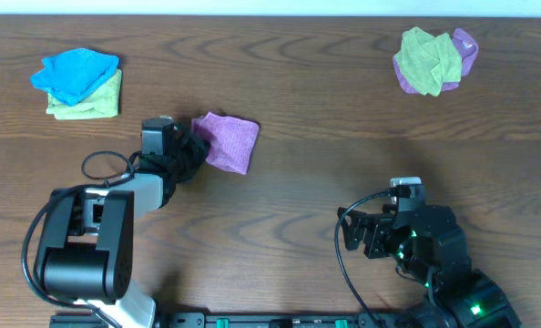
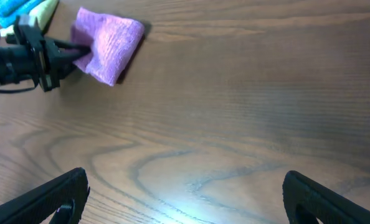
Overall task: Fold the cloth
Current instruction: 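Grasp the folded purple cloth with the left gripper, then carry the purple cloth with the left gripper onto the blue-green stack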
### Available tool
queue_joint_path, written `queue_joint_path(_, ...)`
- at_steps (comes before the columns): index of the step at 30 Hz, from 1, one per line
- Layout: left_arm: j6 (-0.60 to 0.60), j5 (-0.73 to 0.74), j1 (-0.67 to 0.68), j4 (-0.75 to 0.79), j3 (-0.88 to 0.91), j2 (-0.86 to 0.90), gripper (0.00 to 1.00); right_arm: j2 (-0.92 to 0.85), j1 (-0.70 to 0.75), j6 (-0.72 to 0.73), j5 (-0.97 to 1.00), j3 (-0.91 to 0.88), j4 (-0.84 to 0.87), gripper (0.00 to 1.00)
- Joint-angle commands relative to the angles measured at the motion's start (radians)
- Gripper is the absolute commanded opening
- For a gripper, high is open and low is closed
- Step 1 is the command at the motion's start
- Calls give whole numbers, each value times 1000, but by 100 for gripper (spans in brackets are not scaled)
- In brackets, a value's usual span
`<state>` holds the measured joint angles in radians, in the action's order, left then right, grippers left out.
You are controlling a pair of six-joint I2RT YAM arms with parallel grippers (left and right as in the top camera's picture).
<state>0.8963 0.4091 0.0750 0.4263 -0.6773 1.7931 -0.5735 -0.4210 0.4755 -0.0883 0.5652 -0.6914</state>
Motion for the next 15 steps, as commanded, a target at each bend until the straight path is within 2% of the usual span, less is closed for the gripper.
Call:
queue_joint_path(1,-59,61,-4,46,0,7,6,4,9,17,13,-6,-1,99)
queue_joint_path(8,-69,180,-68,21,-111,-26,6,4,9,17,13,-6,-1,99)
queue_joint_path(15,-97,202,-149,-257,-375,-28,6,4,9,17,13,-6,-1,99)
